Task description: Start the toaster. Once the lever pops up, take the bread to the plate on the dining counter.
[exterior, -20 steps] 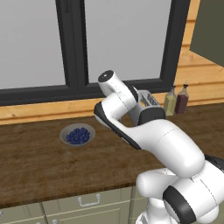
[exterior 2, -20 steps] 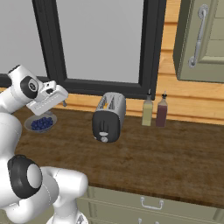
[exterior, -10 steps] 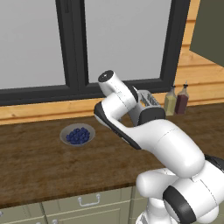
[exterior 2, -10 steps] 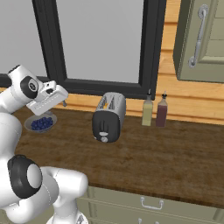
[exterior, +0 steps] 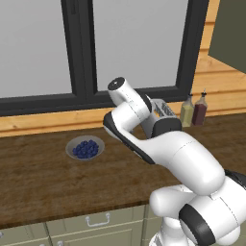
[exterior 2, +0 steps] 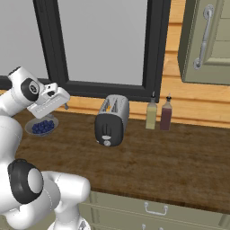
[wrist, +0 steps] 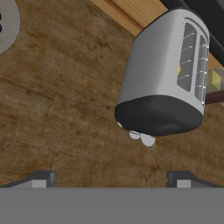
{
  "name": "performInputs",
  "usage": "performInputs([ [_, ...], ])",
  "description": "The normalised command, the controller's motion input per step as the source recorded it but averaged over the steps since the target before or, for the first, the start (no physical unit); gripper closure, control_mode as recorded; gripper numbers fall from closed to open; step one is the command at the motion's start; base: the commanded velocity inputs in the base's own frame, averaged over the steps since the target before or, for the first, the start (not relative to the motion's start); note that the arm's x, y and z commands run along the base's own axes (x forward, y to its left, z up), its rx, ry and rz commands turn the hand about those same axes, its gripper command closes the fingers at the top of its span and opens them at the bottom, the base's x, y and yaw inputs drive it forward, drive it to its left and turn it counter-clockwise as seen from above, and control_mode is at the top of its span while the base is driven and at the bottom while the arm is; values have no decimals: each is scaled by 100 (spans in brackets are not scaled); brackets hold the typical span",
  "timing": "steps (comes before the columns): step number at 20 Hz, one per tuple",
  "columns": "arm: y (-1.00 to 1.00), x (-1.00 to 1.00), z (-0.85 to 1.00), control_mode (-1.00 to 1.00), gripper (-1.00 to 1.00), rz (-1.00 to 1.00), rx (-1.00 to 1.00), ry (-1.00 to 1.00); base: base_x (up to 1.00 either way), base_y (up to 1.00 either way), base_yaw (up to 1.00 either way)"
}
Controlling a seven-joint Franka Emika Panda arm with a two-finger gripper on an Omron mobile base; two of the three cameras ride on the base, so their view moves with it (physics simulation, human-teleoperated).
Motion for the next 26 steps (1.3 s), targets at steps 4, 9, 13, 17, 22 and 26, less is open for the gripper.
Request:
performInputs([
  [4, 0, 0, 0, -100, -100, 0, 0, 0, 0, 0, 0],
  [9, 0, 0, 0, -100, -100, 0, 0, 0, 0, 0, 0],
  [13, 0, 0, 0, -100, -100, 0, 0, 0, 0, 0, 0],
  [17, 0, 0, 0, -100, -100, 0, 0, 0, 0, 0, 0],
  [22, 0, 0, 0, -100, -100, 0, 0, 0, 0, 0, 0],
  [26, 0, 0, 0, -100, -100, 0, 0, 0, 0, 0, 0],
])
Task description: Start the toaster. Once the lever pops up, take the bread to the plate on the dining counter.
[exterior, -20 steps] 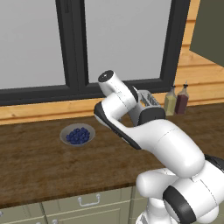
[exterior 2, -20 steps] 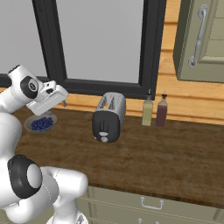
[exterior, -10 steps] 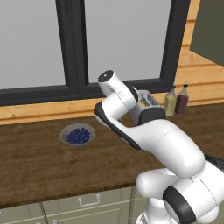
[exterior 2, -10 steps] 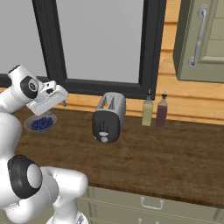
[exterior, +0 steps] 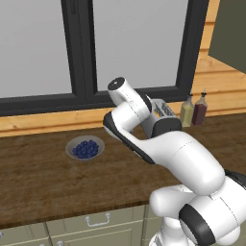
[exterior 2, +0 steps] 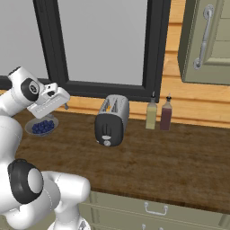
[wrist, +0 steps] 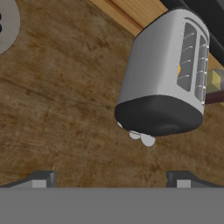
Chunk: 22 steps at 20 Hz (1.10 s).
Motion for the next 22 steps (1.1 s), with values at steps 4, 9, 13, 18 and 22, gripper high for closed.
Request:
performInputs([
  [4, 0, 0, 0, -100, -100, 0, 0, 0, 0, 0, 0],
  [9, 0, 0, 0, -100, -100, 0, 0, 0, 0, 0, 0],
  [13, 0, 0, 0, -100, -100, 0, 0, 0, 0, 0, 0],
  [18, 0, 0, 0, -100, -100, 0, 0, 0, 0, 0, 0],
  [22, 0, 0, 0, -100, -100, 0, 0, 0, 0, 0, 0],
])
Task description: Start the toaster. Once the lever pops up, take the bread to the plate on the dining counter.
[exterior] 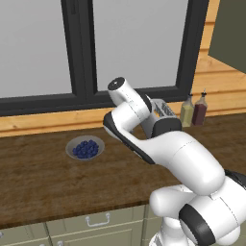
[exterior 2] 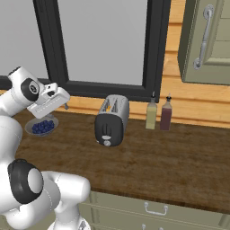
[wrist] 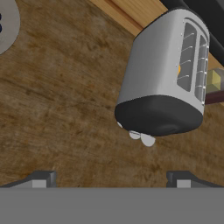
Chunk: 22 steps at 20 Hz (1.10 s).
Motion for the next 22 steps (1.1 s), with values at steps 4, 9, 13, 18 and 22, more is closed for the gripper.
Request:
performInputs([
  [4, 0, 0, 0, -100, -100, 0, 0, 0, 0, 0, 0],
  [9, 0, 0, 0, -100, -100, 0, 0, 0, 0, 0, 0],
  [13, 0, 0, 0, -100, -100, 0, 0, 0, 0, 0, 0],
  [18, 0, 0, 0, -100, -100, 0, 0, 0, 0, 0, 0],
  [22, 0, 0, 0, -100, -100, 0, 0, 0, 0, 0, 0],
])
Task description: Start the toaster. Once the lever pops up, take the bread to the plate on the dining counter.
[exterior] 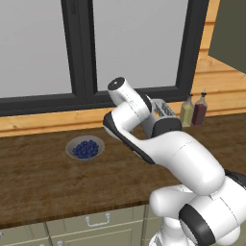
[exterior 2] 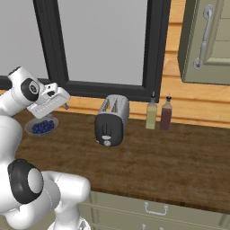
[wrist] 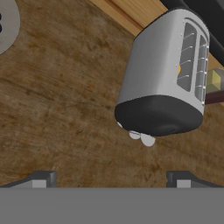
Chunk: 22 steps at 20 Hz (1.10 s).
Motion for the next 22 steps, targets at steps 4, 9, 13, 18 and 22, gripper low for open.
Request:
performInputs([
  [4, 0, 0, 0, -100, -100, 0, 0, 0, 0, 0, 0],
  [9, 0, 0, 0, -100, -100, 0, 0, 0, 0, 0, 0],
  [13, 0, 0, 0, -100, -100, 0, 0, 0, 0, 0, 0],
  [18, 0, 0, 0, -100, -100, 0, 0, 0, 0, 0, 0],
  [22, 0, 0, 0, -100, -100, 0, 0, 0, 0, 0, 0],
])
